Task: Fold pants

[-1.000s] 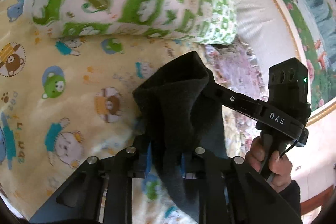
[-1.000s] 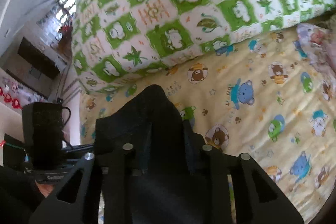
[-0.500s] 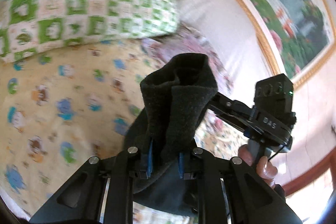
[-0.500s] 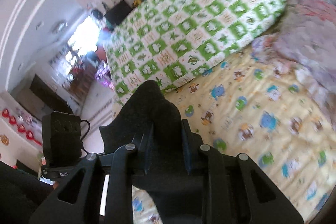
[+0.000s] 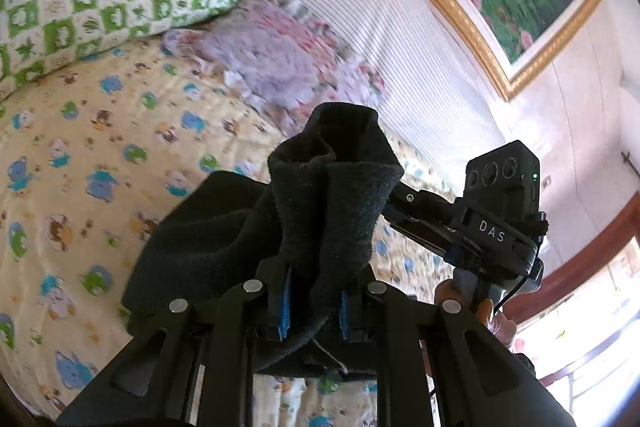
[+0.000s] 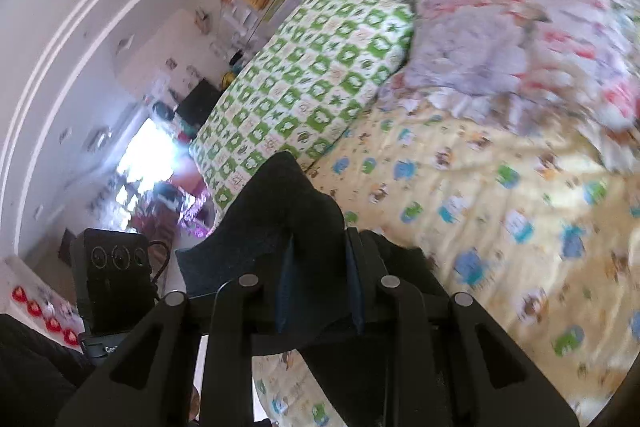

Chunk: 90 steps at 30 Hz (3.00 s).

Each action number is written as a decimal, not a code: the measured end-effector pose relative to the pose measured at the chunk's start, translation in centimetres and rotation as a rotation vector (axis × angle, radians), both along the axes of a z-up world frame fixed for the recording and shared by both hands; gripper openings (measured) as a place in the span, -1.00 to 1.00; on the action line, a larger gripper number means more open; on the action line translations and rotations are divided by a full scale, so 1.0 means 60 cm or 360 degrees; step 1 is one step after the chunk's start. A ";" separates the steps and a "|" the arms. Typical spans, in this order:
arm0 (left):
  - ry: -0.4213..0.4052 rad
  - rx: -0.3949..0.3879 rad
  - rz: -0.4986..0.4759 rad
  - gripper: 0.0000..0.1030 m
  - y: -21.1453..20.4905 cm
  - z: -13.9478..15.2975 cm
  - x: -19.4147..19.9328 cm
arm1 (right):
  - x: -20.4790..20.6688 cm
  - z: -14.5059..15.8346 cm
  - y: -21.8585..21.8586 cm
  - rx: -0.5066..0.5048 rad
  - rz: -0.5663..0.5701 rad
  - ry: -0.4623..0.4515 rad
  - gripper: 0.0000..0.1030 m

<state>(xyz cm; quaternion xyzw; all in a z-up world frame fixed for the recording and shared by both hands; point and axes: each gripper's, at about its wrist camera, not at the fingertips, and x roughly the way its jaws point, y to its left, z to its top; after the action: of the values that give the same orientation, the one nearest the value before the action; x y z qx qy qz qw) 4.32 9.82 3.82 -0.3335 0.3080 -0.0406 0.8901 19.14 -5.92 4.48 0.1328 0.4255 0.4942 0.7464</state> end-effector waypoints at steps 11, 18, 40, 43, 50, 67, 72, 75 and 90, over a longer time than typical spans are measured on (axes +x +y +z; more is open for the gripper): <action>0.0023 0.0143 -0.0207 -0.67 -0.112 0.002 0.017 | -0.043 -0.015 -0.129 0.0121 -0.0204 0.0023 -0.50; 0.0045 0.0224 -0.0324 -0.67 -0.183 -0.004 0.037 | -0.060 -0.033 -0.206 0.0174 -0.0340 0.0050 -0.50; 0.0115 0.0430 -0.0542 -0.62 -0.278 -0.044 0.049 | -0.099 -0.071 -0.322 0.0218 -0.0656 0.0116 -0.46; 0.0119 0.0462 -0.0579 -0.62 -0.285 -0.049 0.048 | -0.107 -0.071 -0.322 0.0192 -0.0673 0.0106 -0.46; 0.0084 0.0425 -0.0713 0.08 -0.296 -0.047 0.029 | -0.133 -0.078 -0.342 0.0097 -0.0815 0.0111 -0.46; 0.0060 0.0306 -0.0557 0.20 -0.184 -0.024 -0.005 | -0.214 0.012 -0.308 -0.0196 -0.1037 -0.0203 0.23; 0.0095 0.0301 -0.0431 0.26 -0.128 -0.028 0.005 | -0.223 -0.006 -0.289 -0.0270 -0.1011 -0.0164 0.30; 0.0143 0.0301 -0.0381 0.28 -0.098 -0.038 0.015 | -0.227 -0.019 -0.285 -0.0286 -0.1013 -0.0127 0.31; 0.0248 0.0279 -0.0305 0.31 -0.043 -0.065 0.042 | -0.227 -0.043 -0.268 -0.0306 -0.1003 -0.0054 0.37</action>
<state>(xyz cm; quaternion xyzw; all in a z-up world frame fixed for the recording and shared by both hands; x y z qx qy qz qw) 6.83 7.27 -0.09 -0.2257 0.4089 -0.0722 0.8813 5.52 -22.02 1.88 0.1787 0.3957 0.1989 0.8786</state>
